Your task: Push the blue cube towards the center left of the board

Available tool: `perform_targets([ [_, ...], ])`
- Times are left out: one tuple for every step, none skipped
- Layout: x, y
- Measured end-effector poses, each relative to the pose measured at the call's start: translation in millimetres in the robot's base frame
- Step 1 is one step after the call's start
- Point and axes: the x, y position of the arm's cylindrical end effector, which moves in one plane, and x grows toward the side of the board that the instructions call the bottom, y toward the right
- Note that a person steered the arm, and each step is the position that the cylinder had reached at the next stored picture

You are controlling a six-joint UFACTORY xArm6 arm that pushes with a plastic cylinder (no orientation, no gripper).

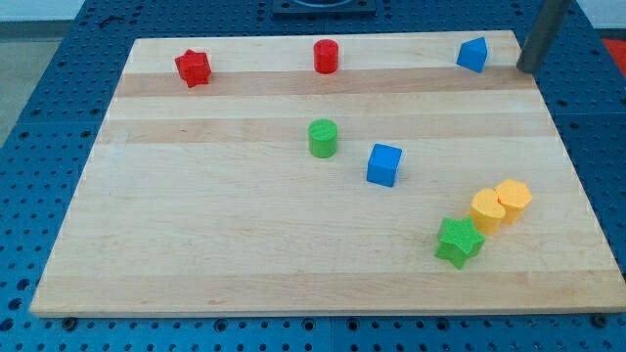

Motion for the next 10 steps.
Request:
perform_targets([
  [-6.2,-39.5],
  [-6.2,-53.6],
  [-3.5,-73.7],
  [-15.9,-60.3],
  [-23.7,-52.9],
  [-23.7,-52.9],
  [-23.7,-54.7],
  [-23.7,-55.1],
  [-17.5,-50.0],
  [27.8,-13.8],
])
